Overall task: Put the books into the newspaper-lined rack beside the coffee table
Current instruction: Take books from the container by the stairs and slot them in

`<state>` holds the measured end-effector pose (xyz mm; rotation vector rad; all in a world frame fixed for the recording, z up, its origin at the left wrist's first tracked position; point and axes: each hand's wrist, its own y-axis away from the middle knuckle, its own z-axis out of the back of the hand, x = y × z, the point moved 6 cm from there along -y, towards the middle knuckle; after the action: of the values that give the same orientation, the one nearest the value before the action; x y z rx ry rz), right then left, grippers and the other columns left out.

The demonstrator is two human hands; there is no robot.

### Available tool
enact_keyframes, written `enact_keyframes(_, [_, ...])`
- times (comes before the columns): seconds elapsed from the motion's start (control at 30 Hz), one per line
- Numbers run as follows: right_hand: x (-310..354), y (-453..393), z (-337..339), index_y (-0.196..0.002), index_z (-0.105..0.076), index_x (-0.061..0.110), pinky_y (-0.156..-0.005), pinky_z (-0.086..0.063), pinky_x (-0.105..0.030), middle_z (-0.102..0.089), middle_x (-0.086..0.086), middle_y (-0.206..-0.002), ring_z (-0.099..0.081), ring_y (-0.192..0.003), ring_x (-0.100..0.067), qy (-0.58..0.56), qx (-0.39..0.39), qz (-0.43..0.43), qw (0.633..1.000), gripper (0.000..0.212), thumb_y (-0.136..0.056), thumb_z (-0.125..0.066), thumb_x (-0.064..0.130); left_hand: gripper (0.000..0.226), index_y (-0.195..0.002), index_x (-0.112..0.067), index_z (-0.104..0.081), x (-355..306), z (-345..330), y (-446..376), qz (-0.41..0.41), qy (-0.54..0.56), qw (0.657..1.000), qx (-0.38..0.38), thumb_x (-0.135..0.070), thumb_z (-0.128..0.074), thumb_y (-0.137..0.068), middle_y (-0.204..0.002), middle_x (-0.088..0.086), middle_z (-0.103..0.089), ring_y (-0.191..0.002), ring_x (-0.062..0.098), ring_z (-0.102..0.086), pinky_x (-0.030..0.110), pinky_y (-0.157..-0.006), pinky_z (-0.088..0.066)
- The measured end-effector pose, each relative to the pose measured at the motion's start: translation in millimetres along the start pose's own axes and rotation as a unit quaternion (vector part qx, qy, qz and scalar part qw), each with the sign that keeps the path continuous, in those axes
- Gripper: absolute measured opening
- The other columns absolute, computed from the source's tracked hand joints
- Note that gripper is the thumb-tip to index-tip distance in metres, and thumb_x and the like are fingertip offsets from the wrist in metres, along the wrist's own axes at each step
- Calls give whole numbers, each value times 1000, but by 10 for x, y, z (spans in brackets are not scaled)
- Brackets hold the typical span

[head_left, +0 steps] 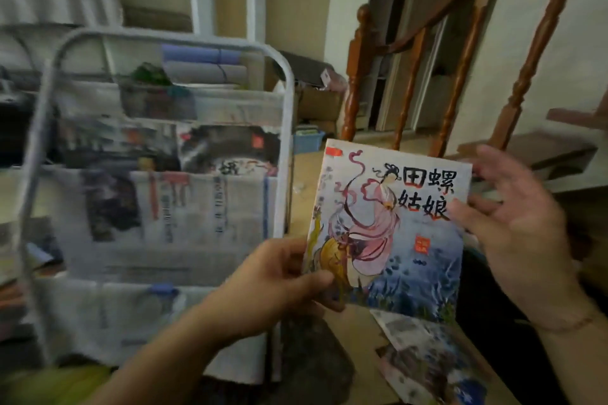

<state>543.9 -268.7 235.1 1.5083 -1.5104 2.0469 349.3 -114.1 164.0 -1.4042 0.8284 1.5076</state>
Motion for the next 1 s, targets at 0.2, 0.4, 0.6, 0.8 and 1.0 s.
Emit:
enact_keyframes(0.2, [451, -66, -1222, -128, -47, 34, -71, -58, -24, -55, 6, -122, -67, -102, -9, 8, 125, 51, 991, 68, -80, -65, -12, 22, -110, -13, -67, -375, 1084, 666, -26, -66, 987, -144, -16, -58, -90, -100, 3, -76, -93, 19, -73, 30, -77, -60])
enact_keyframes(0.4, [801, -385, -2005, -139, -43, 33, -82, -54, -21, -46, 5, -126, -56, -111, -8, 213, 179, 131, 951, 77, -74, -80, 15, 17, -109, -15, -65, -553, 1585, 807, -43, -78, 971, -221, -16, -58, -94, -97, 0, -76, -91, 15, -73, 30, -75, -60])
enact_keyframes(0.6, [1025, -878, -2436, -137, -46, 22, -102, -44, -38, -40, 1, -121, -42, -112, -12, 355, 155, 222, 895, 75, -71, -83, 24, 13, -105, -23, -61, -783, 2064, 428, -85, -133, 924, -347, -19, -64, -93, -94, -1, -75, -85, 6, -73, 24, -71, -60])
enact_keyframes(0.8, [840, -1078, -2644, -131, -46, 17, -88, -55, -36, -41, -5, -121, -49, -100, -13, 393, 135, 291, 862, 64, -76, -79, 18, 8, -87, -28, -67, -792, 2312, -24, -94, -298, 849, -425, -25, -63, -94, -79, -13, -68, -72, -4, -65, 7, -59, -48])
enact_keyframes(1.0, [320, -880, -2598, -126, -51, 20, -88, -45, -43, -53, -4, -115, -54, -99, -24, 526, 108, 339, 773, 62, -74, -78, 39, 17, -84, -26, -75, -330, 2297, -168, 3, -403, 832, -382, -32, -63, -94, -70, -11, -69, -63, 3, -66, 26, -61, -60])
